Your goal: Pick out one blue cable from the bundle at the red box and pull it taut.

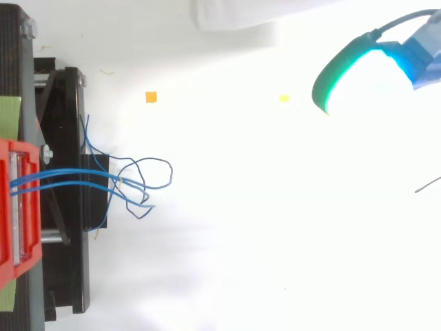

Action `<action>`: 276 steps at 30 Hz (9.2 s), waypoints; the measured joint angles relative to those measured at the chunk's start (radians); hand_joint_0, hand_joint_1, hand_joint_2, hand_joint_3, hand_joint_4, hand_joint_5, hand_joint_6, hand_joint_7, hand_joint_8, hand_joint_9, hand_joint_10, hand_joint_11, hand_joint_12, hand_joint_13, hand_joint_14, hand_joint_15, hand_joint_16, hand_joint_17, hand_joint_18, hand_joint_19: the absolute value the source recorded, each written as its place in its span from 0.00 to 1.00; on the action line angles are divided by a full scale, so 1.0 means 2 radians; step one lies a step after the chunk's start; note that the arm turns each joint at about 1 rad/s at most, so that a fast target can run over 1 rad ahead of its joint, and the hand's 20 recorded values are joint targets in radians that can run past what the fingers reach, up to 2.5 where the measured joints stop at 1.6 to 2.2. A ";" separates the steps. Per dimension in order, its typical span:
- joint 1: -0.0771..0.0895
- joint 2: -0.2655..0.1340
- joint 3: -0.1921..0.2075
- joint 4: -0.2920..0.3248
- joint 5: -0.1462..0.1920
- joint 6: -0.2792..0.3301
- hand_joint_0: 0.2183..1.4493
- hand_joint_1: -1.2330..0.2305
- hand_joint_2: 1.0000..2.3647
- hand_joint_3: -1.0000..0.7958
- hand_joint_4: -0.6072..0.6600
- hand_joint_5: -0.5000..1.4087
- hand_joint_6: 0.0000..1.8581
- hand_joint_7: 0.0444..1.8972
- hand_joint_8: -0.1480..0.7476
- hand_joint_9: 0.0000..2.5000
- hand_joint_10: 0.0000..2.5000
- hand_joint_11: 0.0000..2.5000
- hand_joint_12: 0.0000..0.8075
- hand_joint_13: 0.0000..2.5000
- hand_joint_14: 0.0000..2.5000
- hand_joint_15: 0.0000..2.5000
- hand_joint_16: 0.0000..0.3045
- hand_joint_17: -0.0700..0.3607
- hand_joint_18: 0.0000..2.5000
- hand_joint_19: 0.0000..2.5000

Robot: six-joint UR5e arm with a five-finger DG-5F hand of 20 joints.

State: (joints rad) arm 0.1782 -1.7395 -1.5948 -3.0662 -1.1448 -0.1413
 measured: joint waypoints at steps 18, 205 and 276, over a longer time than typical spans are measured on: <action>0.006 -0.087 0.010 0.069 -0.004 -0.088 0.22 0.49 0.00 0.28 0.56 0.15 0.27 0.31 0.40 0.21 0.00 0.01 0.42 0.22 0.00 0.07 0.17 0.43 0.18 0.16; -0.020 -0.286 0.153 0.222 -0.057 -0.071 0.23 0.54 0.00 0.28 0.53 0.20 0.46 0.46 0.46 0.55 0.01 0.35 0.46 0.49 0.01 0.26 0.17 0.43 0.42 0.26; -0.051 -0.262 0.181 0.114 -0.112 -0.072 0.25 0.57 0.00 0.28 0.54 0.18 0.46 0.46 0.48 0.51 0.01 0.34 0.48 0.47 0.01 0.28 0.18 0.45 0.39 0.31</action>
State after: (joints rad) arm 0.0763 -2.2630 -1.2326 -2.8386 -1.3696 -0.2859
